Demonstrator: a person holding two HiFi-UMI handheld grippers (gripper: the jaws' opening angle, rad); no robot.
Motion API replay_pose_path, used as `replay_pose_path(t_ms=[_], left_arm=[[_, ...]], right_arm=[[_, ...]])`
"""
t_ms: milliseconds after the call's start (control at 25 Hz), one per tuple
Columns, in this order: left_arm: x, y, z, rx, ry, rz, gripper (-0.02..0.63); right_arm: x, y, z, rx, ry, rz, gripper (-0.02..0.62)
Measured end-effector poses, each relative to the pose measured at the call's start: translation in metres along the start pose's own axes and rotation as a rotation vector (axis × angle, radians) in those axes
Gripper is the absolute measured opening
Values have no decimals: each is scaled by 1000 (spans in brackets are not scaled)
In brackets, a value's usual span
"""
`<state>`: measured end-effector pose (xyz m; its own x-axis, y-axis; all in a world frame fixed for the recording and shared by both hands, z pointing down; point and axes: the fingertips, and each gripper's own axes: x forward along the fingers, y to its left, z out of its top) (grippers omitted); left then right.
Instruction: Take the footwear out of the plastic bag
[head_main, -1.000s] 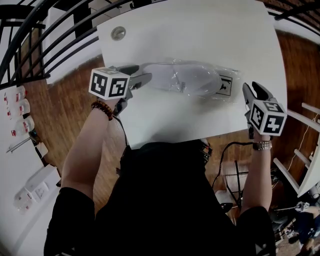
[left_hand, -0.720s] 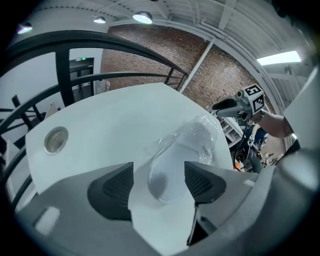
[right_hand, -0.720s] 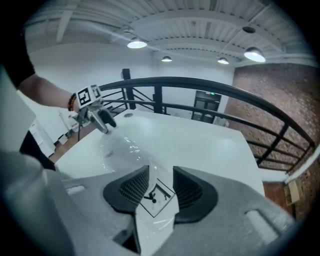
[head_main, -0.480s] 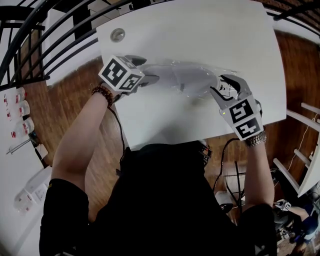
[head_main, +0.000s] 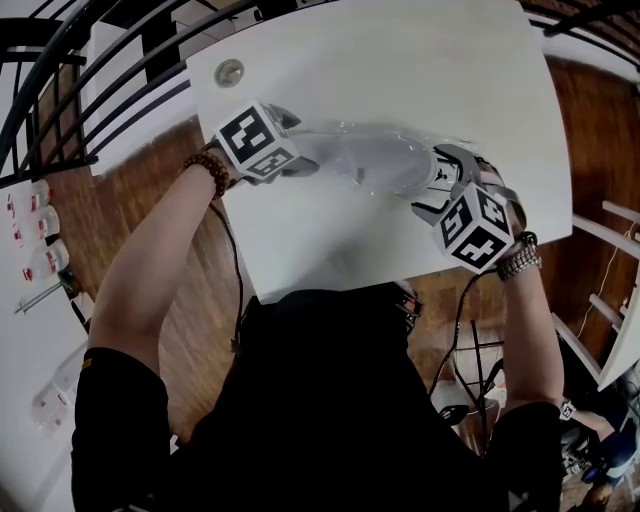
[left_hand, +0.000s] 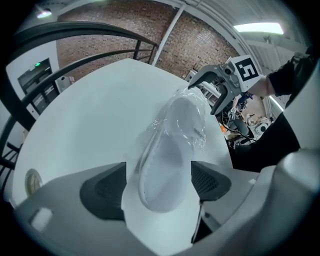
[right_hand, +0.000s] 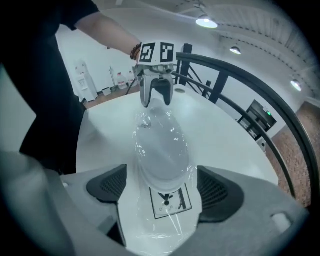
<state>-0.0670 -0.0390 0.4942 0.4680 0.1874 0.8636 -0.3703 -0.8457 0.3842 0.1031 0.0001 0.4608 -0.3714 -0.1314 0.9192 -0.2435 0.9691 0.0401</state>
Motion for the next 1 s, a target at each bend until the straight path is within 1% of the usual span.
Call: replay_pose_path(t_ms=[120,280,520,600,720,760,840,1000], left_arm=[[3,1,-4,35,47,-5,433],[7,1,-7,71,91,-7,429],[8,1,-8,103,106,-3,403],[9,0,-9,109,109,-7,379],[11,-1,-8,121,117,-5,373],[11,-2,-8,119,119,-10,366],[11,-5,-7,117,121,-24,333],[11,-4,-6,99,121,-29,320]], right_arm=[[9,-1,-11,-35,51,17,420],[17,2,-20,-25,72,42,420],[25,3,-24,-2,67,45,419],[28,3,-25,2,67,45,419],[30,2,-27,8,63,41,418],[31,2,-28,9,62,39,417],[32,2,-29,11,61,37,416],[35,2,-28,12,59,33,413]])
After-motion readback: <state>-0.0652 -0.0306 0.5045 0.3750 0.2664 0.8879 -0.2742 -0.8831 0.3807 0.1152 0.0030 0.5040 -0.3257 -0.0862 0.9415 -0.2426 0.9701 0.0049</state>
